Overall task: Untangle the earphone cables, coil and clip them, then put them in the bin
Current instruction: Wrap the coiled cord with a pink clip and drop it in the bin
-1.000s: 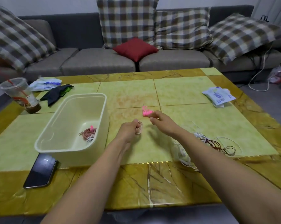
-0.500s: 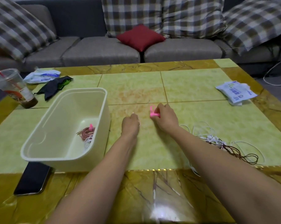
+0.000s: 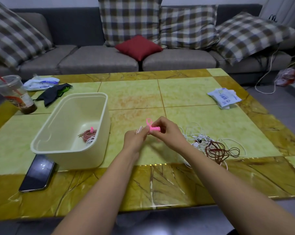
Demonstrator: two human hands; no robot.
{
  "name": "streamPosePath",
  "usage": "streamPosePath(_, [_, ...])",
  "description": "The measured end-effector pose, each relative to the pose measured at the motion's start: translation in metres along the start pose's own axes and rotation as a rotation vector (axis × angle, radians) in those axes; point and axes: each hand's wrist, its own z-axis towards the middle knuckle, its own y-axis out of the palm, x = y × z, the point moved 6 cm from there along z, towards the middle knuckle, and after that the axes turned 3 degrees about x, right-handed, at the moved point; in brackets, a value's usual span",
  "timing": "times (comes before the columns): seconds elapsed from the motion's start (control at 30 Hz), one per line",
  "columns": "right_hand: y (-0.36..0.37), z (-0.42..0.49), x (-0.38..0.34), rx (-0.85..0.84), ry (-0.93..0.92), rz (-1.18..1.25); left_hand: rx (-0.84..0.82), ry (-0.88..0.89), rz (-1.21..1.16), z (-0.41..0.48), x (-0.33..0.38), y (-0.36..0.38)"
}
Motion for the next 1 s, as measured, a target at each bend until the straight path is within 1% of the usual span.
streamPosePath(0.17, [0.002, -0.014, 0.011, -0.01, 0.014, 0.039, -0.049, 0.041, 0.011, -0.007, -0.013, -0.002])
streamPosePath(0.33, [0.0, -0.013, 0.015, -0.043, 0.104, 0.154, -0.129, 0.089, 0.021, -0.002, -0.019, 0.003])
streamPosePath(0.53, [-0.006, -0.009, 0.013, -0.047, 0.153, 0.194, -0.134, 0.165, 0.041, 0.008, -0.017, 0.006])
streamPosePath(0.7, [-0.005, -0.013, 0.019, -0.054, 0.213, 0.216, -0.174, 0.206, 0.1, 0.007, -0.021, 0.008])
streamPosePath(0.73, [-0.005, -0.012, 0.019, -0.051, 0.218, 0.203, -0.158, 0.231, 0.127, 0.01, -0.022, 0.007])
streamPosePath(0.83, [-0.004, -0.008, 0.017, -0.036, 0.223, 0.135, -0.075, 0.32, 0.329, 0.013, -0.021, 0.003])
streamPosePath(0.93, [-0.003, -0.007, 0.015, 0.007, 0.224, 0.041, -0.072, 0.34, 0.436, 0.012, -0.018, 0.004])
streamPosePath(1.0, [-0.004, -0.007, 0.016, 0.042, 0.241, 0.03, -0.059, 0.352, 0.485, 0.01, -0.018, 0.005])
